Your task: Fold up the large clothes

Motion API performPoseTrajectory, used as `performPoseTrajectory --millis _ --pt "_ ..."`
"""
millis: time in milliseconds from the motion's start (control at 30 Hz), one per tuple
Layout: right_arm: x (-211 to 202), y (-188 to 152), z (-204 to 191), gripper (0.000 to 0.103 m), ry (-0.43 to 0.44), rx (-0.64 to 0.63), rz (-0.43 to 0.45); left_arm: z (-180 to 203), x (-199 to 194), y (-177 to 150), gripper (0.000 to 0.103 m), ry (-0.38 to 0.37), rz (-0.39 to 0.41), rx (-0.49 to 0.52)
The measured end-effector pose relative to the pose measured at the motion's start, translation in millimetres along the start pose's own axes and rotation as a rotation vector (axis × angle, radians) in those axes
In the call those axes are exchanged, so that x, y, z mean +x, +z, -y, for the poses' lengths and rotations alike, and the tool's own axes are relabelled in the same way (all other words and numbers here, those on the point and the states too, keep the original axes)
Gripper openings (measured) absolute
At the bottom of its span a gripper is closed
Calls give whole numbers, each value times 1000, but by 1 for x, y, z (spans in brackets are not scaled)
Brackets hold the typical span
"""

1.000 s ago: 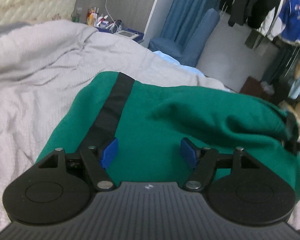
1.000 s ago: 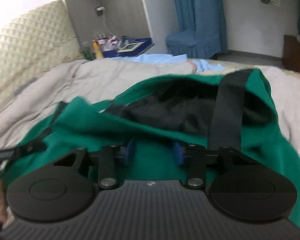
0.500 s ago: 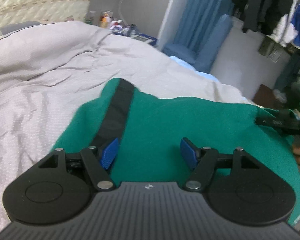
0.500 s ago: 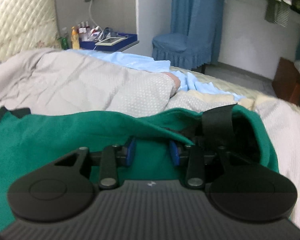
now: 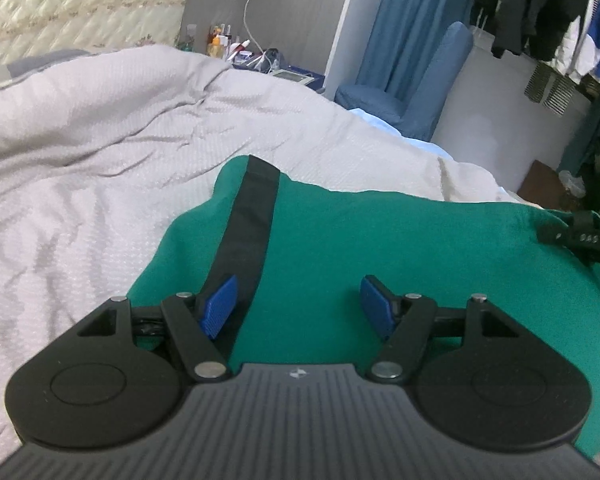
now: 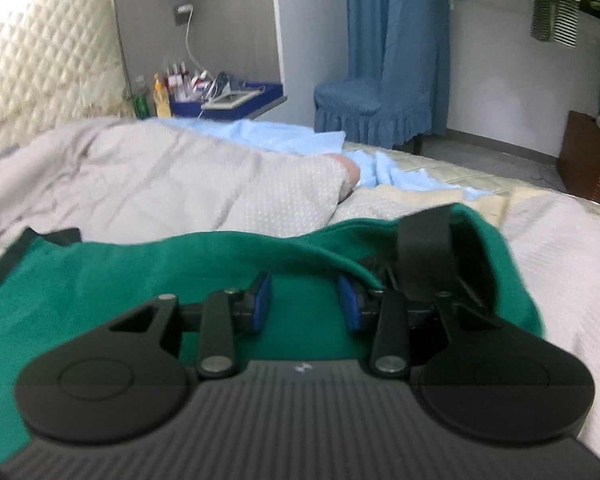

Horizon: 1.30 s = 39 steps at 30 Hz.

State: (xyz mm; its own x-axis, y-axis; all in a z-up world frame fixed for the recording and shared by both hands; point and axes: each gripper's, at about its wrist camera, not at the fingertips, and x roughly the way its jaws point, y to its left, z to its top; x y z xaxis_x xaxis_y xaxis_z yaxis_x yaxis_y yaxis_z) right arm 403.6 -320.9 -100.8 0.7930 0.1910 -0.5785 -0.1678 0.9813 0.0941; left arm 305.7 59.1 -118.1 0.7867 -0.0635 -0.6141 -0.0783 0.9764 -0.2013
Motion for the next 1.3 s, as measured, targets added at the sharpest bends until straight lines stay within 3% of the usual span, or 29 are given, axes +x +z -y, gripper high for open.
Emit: performPoseTrajectory --millis 233,367,600,867,1033,1300 --pt "-45 -3 8 41 -92 56 26 1 -43 -3 73 -55 19 -10" --pt "-42 -2 14 41 -172 70 1 5 -57 -13 73 -2 35 50" --pt "1 -17 43 41 -98 134 -85 -3 -34 -19 73 12 -28 48" --pt "20 -15 36 46 -134 110 -69 -19 -2 -11 73 13 -54 -64" --pt "-9 -14 30 45 -141 83 -43 -16 -25 -11 73 23 -20 -46" --pt "-88 -7 -4 46 -40 152 62 4 -83 -14 73 -13 60 -45"
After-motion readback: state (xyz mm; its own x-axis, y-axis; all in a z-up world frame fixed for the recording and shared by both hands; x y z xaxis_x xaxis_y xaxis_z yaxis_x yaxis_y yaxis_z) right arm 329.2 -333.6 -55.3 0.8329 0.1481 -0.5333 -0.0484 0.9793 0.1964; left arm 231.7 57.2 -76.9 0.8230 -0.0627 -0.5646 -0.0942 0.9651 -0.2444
